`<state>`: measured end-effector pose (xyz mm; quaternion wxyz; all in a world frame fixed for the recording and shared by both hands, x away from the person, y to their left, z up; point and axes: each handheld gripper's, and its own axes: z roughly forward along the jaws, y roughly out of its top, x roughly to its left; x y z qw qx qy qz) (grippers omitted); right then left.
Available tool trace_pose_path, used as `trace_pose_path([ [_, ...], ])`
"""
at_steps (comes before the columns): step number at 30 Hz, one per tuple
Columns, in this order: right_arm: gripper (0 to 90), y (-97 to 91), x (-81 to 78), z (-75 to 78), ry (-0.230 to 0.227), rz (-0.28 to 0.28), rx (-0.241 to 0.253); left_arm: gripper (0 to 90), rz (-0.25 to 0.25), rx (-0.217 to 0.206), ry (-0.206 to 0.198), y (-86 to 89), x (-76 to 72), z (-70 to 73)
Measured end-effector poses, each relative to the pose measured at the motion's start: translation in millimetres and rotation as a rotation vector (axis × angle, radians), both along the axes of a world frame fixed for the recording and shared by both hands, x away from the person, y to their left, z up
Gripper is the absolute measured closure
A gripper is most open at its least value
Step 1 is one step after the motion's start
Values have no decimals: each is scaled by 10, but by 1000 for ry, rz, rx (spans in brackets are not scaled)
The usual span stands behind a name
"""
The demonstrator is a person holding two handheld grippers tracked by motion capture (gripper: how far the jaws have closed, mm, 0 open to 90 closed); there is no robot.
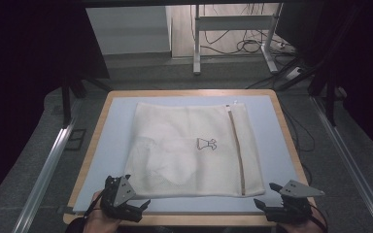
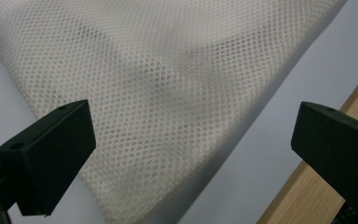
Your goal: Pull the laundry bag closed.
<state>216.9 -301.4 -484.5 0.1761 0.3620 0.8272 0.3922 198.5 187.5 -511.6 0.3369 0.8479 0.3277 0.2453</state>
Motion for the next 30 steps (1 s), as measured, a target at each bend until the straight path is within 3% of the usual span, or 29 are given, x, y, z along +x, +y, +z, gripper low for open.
trace_pose_path([
  [7, 232, -25, -5, 4, -2, -30, 18, 0, -5, 0, -3, -11, -18, 8],
  [12, 312, 16, -9, -4, -11, -58, -30, 0, -8, -26, 4, -7, 4, 9],
  [23, 368, 3, -30, 6, -10, -22, -24, 0, -34, -99, 20, -95, 110, 78],
  [30, 363, 10, -37, 8, -2, -4, -17, 0, -87, -96, 5, -320, 170, 140],
])
